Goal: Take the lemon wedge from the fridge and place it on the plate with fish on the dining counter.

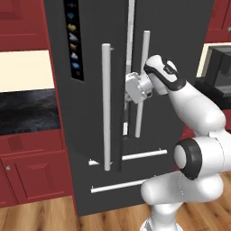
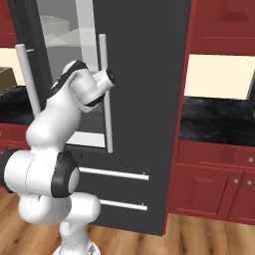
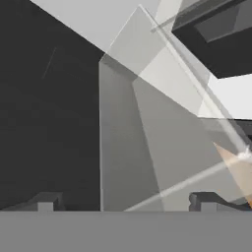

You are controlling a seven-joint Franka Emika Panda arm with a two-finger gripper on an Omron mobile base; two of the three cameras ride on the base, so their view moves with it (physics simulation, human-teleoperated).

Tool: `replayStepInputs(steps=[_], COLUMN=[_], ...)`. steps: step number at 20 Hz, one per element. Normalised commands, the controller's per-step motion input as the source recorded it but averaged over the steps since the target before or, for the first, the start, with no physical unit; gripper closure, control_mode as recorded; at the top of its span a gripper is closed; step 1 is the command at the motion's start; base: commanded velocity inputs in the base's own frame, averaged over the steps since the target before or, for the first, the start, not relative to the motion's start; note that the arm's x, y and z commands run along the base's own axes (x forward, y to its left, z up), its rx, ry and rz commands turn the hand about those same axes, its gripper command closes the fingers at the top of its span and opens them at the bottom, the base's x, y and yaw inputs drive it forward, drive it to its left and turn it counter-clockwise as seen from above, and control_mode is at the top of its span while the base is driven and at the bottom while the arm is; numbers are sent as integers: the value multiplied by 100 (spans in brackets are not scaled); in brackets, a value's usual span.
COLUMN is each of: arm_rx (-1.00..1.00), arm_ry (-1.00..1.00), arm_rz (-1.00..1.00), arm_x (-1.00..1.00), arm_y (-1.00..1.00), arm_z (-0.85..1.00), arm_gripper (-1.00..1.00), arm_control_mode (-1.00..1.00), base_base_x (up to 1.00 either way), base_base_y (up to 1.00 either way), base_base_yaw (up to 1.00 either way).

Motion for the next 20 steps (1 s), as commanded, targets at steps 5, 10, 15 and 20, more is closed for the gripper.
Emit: replayStepInputs(steps=[5, 10, 15, 20], arm_rx=[0, 0, 2, 3], arm_ry=[-1, -1, -7, -4], arm_rz=[15, 4, 0, -1], arm_x=[-63, -27, -38, -20], arm_y=[100, 100, 100, 100], arm_z=[-17, -27, -26, -27], arm_gripper=[-100, -100, -100, -100], arm_control_mode=[-100, -100, -100, -100], base_base_x=[0, 0, 0, 0], base_base_y=[0, 0, 0, 0], base_base_yaw=[0, 0, 0, 0])
